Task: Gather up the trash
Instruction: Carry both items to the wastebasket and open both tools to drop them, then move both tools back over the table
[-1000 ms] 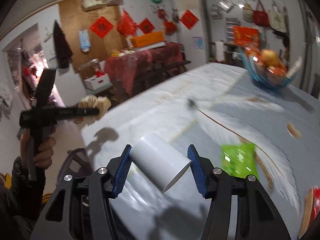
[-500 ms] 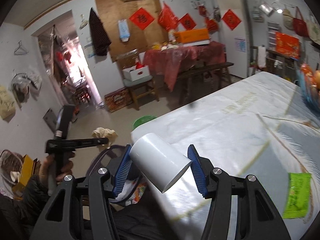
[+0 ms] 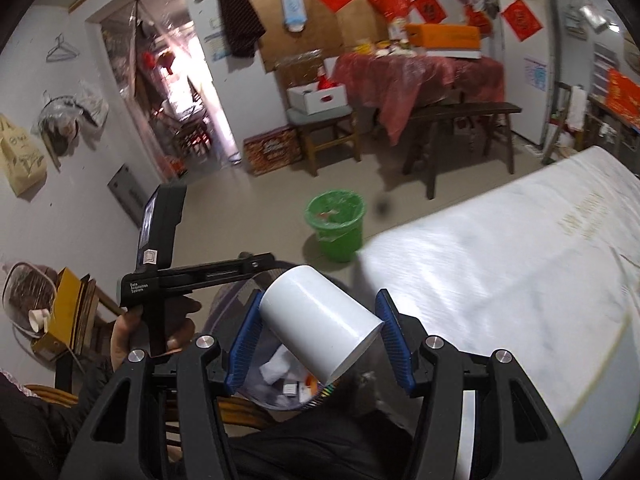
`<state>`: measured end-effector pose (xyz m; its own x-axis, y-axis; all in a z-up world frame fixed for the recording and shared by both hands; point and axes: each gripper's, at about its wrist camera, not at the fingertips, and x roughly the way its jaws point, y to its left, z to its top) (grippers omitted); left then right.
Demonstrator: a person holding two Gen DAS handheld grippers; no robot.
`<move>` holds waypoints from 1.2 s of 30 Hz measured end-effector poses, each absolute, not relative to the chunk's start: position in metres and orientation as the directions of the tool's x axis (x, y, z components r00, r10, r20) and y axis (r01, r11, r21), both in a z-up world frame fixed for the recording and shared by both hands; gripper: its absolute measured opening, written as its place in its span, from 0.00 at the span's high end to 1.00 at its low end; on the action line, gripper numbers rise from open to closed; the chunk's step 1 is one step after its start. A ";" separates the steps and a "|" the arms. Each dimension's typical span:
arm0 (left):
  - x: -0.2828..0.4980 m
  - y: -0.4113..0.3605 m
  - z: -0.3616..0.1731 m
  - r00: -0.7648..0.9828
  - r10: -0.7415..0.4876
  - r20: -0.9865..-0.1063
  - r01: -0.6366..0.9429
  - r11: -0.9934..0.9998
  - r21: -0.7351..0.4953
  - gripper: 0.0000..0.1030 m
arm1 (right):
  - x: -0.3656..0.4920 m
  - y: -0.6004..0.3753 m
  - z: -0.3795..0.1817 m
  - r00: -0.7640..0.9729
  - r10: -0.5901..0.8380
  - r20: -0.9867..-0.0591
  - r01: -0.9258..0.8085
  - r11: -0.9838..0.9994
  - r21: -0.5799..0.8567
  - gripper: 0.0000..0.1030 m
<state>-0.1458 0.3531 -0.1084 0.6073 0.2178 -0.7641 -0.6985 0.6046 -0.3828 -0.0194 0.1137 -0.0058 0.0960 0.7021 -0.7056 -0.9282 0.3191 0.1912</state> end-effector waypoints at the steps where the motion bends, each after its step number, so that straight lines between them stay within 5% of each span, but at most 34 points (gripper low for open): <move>1: -0.149 0.354 -0.105 0.606 0.238 -0.759 -0.708 0.596 -0.379 0.18 | -0.024 0.122 -0.008 0.083 0.700 -0.710 -0.932 0.306 0.193 0.45; 9: -0.181 0.365 -0.086 0.516 0.466 -0.719 -0.830 0.480 -0.284 0.08 | -0.052 0.188 -0.036 -0.012 0.641 -0.768 -0.962 0.202 0.183 0.45; 14: -0.187 0.380 -0.096 0.497 0.443 -0.746 -0.846 0.436 -0.305 0.08 | -0.062 0.220 -0.058 -0.035 0.603 -0.797 -0.969 0.176 0.176 0.45; 17: -0.191 0.388 -0.103 0.506 0.411 -0.759 -0.844 0.418 -0.336 0.08 | -0.062 0.228 -0.064 -0.038 0.602 -0.797 -0.964 0.189 0.188 0.29; 22: -0.193 0.391 -0.105 0.526 0.386 -0.758 -0.834 0.412 -0.368 0.08 | -0.048 0.218 -0.056 -0.020 0.629 -0.777 -0.954 0.221 0.204 0.27; 36: -0.160 0.343 -0.090 0.526 0.470 -0.709 -0.790 0.579 -0.203 0.08 | 0.005 0.111 -0.007 0.195 0.724 -0.662 -0.875 0.433 0.216 0.12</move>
<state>-0.1604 0.3434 -0.0896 0.5265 0.4699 -0.7085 -0.7898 0.5788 -0.2030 0.0046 0.1109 -0.0074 0.1946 0.7242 -0.6616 -0.8751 0.4329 0.2165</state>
